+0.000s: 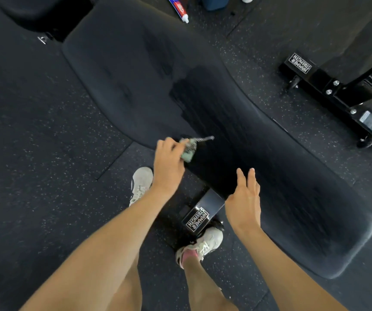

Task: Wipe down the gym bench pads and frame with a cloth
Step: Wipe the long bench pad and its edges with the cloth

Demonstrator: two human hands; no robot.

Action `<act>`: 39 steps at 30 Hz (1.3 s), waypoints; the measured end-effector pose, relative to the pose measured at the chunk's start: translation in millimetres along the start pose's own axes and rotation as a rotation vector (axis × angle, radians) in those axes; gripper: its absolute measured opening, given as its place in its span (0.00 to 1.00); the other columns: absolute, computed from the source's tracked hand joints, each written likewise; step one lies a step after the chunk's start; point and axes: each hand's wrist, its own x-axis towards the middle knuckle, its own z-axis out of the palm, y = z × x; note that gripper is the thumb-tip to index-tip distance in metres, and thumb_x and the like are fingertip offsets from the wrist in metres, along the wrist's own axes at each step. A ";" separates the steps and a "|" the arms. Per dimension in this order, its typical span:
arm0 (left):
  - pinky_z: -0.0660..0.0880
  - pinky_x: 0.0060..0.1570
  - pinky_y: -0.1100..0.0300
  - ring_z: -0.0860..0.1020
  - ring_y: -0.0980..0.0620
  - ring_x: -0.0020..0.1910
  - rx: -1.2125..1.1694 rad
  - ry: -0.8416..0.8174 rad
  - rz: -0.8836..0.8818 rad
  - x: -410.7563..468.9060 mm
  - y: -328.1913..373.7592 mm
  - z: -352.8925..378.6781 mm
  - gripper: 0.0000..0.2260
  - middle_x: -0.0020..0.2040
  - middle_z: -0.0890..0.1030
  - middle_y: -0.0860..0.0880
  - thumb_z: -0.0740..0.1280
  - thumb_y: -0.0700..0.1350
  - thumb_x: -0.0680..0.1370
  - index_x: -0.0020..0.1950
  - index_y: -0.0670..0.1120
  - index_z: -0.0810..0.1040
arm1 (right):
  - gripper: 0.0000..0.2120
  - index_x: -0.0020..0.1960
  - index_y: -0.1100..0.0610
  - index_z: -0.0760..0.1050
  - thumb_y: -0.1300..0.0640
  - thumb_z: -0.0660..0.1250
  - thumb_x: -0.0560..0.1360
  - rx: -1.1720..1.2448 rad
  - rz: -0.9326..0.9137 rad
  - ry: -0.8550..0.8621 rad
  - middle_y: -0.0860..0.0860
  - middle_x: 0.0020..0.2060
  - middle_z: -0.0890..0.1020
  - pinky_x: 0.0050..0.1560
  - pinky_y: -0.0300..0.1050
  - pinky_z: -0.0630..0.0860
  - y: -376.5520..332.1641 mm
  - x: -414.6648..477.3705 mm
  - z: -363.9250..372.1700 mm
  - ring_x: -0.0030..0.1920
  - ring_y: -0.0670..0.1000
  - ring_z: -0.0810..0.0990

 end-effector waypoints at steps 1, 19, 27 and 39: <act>0.67 0.43 0.55 0.66 0.45 0.45 0.007 0.033 -0.059 18.0 -14.7 -11.1 0.14 0.45 0.74 0.40 0.65 0.26 0.66 0.50 0.35 0.78 | 0.35 0.78 0.56 0.52 0.70 0.59 0.75 0.007 0.006 0.005 0.54 0.78 0.44 0.66 0.55 0.70 -8.9 3.3 2.7 0.77 0.55 0.49; 0.67 0.35 0.56 0.66 0.47 0.42 0.045 -0.225 0.509 53.6 8.8 5.6 0.16 0.42 0.73 0.44 0.60 0.37 0.68 0.55 0.39 0.78 | 0.39 0.78 0.60 0.50 0.74 0.62 0.72 0.051 0.179 0.120 0.56 0.78 0.44 0.64 0.56 0.71 -71.1 40.3 6.6 0.75 0.58 0.50; 0.69 0.43 0.52 0.67 0.40 0.49 0.099 0.066 -0.204 162.8 -75.2 -60.3 0.13 0.50 0.71 0.38 0.59 0.27 0.73 0.54 0.34 0.77 | 0.32 0.79 0.59 0.49 0.66 0.58 0.79 0.084 0.130 0.120 0.57 0.78 0.45 0.65 0.54 0.71 -100.4 59.4 7.7 0.75 0.58 0.53; 0.74 0.37 0.55 0.68 0.46 0.43 0.249 -0.302 0.706 170.0 -53.7 -49.4 0.24 0.44 0.76 0.42 0.65 0.30 0.62 0.58 0.37 0.78 | 0.32 0.78 0.60 0.48 0.63 0.59 0.79 0.038 0.111 0.120 0.58 0.78 0.44 0.69 0.54 0.66 -152.5 88.1 6.2 0.76 0.57 0.51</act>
